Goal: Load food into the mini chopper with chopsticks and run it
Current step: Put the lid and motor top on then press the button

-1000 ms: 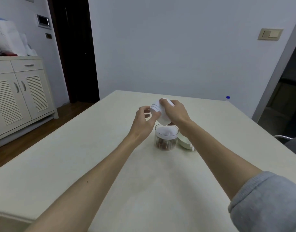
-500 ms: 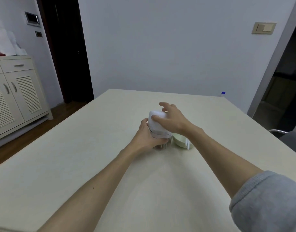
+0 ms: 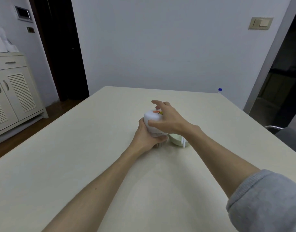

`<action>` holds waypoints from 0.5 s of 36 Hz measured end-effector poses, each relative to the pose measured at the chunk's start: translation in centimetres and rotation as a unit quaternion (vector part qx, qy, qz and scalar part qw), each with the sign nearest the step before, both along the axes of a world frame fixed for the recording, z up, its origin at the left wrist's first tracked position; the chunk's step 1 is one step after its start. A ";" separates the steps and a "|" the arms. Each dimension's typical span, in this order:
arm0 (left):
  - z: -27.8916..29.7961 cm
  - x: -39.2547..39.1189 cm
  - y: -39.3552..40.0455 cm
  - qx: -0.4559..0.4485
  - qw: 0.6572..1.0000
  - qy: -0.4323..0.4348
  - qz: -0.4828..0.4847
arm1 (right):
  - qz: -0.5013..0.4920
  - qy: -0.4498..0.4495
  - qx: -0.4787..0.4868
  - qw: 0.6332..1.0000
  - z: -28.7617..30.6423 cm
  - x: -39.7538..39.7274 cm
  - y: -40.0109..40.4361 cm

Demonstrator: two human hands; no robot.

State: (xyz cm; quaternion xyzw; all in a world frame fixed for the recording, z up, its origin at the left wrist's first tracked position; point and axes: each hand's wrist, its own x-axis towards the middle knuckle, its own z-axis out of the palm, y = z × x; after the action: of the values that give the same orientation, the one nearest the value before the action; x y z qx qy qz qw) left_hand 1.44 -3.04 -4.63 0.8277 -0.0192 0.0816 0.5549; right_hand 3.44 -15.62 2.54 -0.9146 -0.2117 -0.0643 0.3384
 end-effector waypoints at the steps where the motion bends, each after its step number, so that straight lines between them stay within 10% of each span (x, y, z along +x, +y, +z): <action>1: -0.1 0.0 0.0 -0.001 1.000 0.003 0.002 | 0.001 -0.002 -0.002 1.000 0.0 0.1 -0.1; 18: 0.0 0.2 0.7 -0.019 0.999 0.035 -0.007 | 0.031 -0.045 0.001 0.999 -0.1 0.2 -0.6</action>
State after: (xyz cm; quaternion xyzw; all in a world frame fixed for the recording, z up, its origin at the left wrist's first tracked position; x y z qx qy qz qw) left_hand 1.65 -2.37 -4.60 0.8191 -0.0036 0.0488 0.5715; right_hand 3.60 -16.20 2.39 -0.9035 -0.2546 -0.0955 0.3312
